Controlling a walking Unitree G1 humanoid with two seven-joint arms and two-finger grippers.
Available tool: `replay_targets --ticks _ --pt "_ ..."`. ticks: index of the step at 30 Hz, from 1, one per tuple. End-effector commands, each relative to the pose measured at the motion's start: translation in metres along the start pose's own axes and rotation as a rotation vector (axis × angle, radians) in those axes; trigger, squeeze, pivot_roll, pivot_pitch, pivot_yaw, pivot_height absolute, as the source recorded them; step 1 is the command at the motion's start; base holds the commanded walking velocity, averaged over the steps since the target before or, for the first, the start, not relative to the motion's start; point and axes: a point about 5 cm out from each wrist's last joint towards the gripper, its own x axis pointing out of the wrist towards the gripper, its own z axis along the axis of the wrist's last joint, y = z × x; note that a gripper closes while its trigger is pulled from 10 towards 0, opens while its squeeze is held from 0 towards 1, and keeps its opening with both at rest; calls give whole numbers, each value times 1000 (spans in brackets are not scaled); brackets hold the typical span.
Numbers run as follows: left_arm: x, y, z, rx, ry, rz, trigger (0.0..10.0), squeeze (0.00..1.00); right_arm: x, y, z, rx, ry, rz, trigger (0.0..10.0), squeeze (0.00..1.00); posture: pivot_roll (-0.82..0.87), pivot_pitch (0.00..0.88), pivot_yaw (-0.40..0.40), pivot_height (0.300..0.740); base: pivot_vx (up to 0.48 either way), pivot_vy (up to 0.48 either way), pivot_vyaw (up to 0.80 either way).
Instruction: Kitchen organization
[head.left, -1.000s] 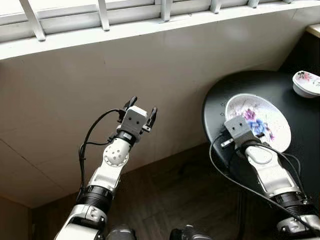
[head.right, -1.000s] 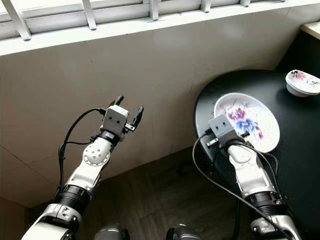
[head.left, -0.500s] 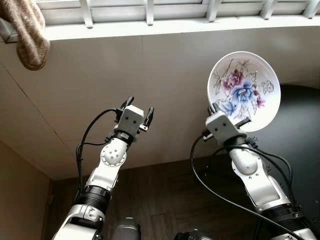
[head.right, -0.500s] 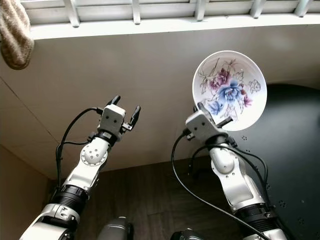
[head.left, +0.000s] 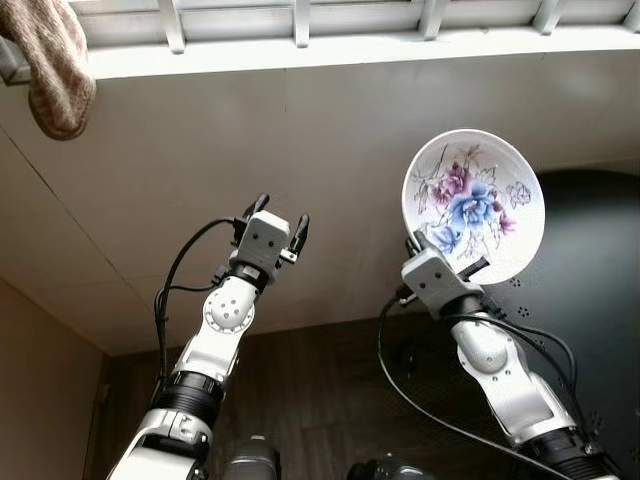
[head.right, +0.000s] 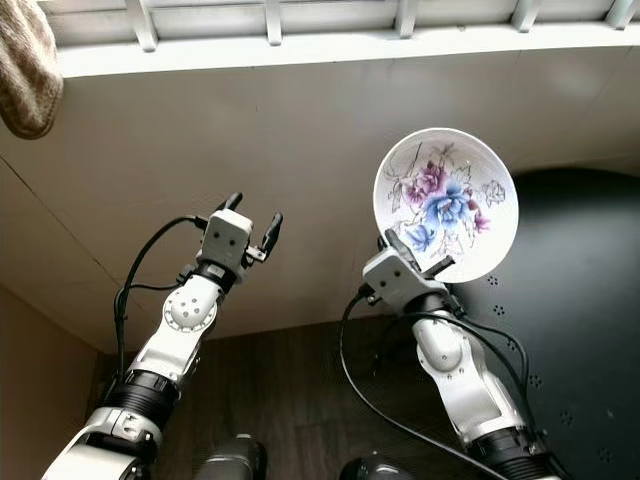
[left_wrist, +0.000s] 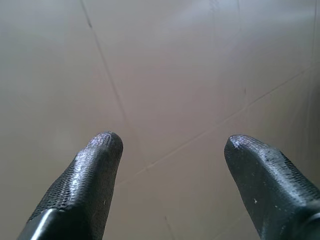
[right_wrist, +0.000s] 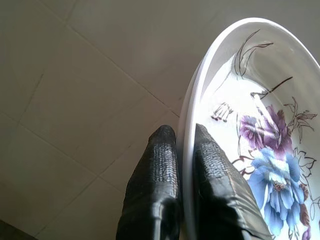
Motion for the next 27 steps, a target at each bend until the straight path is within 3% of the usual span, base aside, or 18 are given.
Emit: replay_targets --ticks 1,15,27 --pt "-1 -2 -3 -20 18 -12 10000 0 0 -3 -2 10 1 -20 0 0 61 0 -55 740 0 446 800" --pt "-1 -2 -1 -24 2 -11 10000 0 2 -2 -4 22 19 -29 0 0 59 0 -54 740 0 442 800" --pt "-1 -4 2 -31 -17 -26 10000 0 3 -2 -4 23 21 -32 0 0 59 0 -52 740 -23 0 800"
